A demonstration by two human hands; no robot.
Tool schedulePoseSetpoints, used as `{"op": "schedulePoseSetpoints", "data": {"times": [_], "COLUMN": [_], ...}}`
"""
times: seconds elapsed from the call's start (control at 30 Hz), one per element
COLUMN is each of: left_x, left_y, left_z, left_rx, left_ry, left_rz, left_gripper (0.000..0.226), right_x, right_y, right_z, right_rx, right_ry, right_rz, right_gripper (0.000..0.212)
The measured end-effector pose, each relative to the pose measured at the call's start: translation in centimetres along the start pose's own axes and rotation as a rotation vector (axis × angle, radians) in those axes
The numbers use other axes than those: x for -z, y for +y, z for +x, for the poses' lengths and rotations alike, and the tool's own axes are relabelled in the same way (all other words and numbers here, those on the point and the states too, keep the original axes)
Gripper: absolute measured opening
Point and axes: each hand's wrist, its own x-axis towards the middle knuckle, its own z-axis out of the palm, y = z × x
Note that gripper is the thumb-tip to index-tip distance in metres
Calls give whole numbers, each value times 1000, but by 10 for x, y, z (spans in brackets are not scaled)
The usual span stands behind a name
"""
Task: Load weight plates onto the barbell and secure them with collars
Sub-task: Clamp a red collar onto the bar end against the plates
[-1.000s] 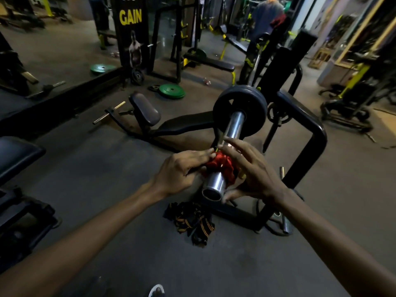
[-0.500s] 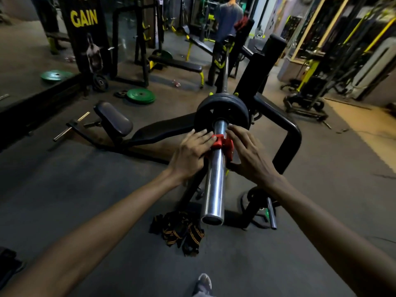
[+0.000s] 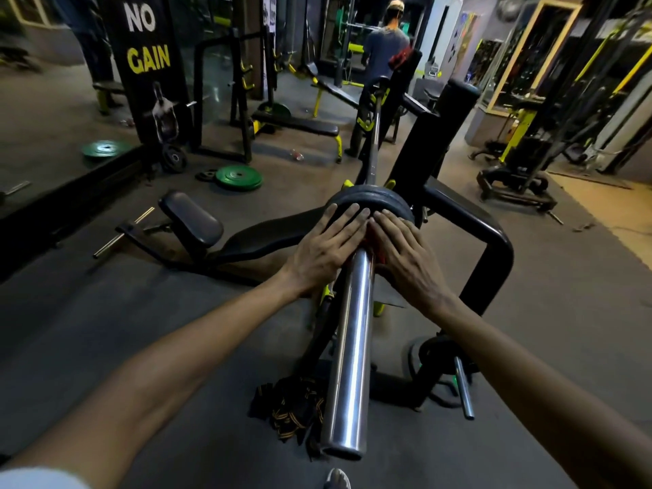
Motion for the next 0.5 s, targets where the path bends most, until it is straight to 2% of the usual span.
{"op": "schedulePoseSetpoints", "data": {"times": [0.1, 0.2, 0.27, 0.37, 0.5], "left_x": [-3, -2, -2, -6, -10], "left_y": [-3, -6, -8, -5, 0], "left_z": [-6, -7, -7, -9, -8], "left_rx": [9, -9, -22, 10, 51], "left_ry": [-88, -167, -200, -162, -108], "left_rz": [-27, -42, -36, -49, -96], "left_gripper": [73, 93, 104, 103, 102], "right_x": [-13, -16, -16, -18, -17], "right_y": [8, 10, 9, 4, 0], "right_z": [-10, -13, -12, -9, -12], "right_rx": [-5, -9, -24, -91, -154], "right_ry": [-4, -30, -4, 78, 94], "right_rz": [70, 64, 56, 78, 116], "right_gripper": [83, 97, 96, 86, 77]}}
